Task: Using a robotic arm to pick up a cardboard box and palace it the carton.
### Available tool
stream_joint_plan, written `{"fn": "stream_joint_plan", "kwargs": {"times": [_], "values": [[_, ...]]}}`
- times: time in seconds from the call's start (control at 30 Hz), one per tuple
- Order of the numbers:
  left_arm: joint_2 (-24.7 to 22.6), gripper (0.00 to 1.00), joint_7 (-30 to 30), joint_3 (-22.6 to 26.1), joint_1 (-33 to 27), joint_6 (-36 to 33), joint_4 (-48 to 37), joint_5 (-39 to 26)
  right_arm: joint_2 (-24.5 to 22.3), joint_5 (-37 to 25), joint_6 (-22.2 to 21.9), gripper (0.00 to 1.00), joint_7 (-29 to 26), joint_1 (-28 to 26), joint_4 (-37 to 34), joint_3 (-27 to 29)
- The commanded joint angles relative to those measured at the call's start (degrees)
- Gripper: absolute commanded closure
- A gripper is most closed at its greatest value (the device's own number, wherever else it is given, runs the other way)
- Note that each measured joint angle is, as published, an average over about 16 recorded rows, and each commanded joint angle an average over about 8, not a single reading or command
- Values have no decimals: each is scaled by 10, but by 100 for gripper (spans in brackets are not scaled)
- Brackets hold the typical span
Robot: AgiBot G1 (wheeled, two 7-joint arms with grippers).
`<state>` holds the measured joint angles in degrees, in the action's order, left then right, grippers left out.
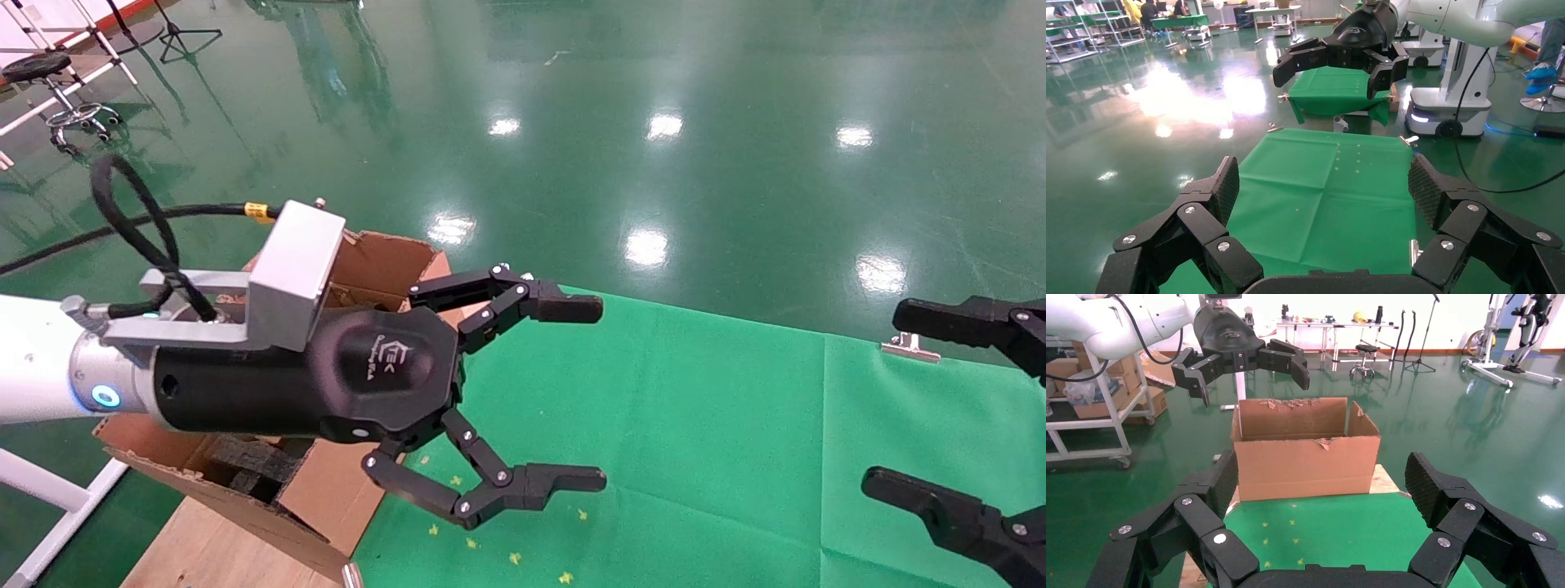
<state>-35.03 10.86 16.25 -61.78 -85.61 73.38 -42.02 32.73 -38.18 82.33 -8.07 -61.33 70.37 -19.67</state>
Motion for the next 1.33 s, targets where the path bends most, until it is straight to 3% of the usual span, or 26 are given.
{"fn": "stream_joint_plan", "kwargs": {"times": [0.03,1.33], "values": [[0,0,0,0,0,0,0,0,0,0,0,0,0,0,0,0],[0,0,0,0,0,0,0,0,0,0,0,0,0,0,0,0]]}}
